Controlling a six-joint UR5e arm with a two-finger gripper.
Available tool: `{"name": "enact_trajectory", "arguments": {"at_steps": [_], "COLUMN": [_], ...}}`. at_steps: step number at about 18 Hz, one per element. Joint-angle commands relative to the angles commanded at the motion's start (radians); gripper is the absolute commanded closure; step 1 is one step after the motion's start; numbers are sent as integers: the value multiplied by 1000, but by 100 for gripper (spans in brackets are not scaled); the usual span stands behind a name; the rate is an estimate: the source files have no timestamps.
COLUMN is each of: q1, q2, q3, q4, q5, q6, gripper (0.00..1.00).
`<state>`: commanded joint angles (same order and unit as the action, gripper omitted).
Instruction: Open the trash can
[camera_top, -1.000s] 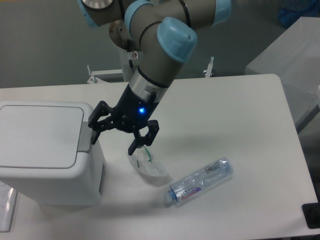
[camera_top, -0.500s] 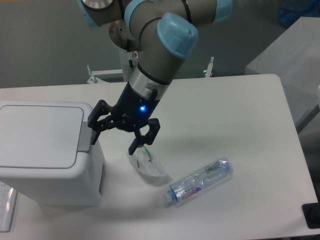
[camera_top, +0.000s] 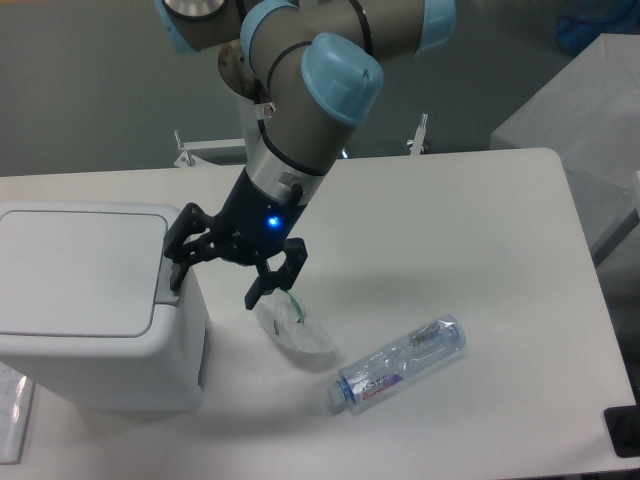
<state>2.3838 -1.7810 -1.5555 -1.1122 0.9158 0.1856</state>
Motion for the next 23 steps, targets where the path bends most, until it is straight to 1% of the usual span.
{"name": "enact_trajectory", "arguments": {"at_steps": [6, 9, 15, 17, 19, 21, 22, 23], "q1": [-2, -3, -3, -2, 0, 12, 23, 50], "q2": [-3, 0, 2, 8, 37, 52, 55, 57], "q3": [-6, -9, -6, 9, 31, 54, 72, 92], "q4": [11, 11, 17, 15, 15, 17, 17, 17], "q5": [2, 35, 46, 46, 46, 46, 48, 46], "q6": [0, 2, 6, 3, 11, 17, 23, 32], "gripper": [0, 0, 0, 0, 0, 0, 0, 0]}}
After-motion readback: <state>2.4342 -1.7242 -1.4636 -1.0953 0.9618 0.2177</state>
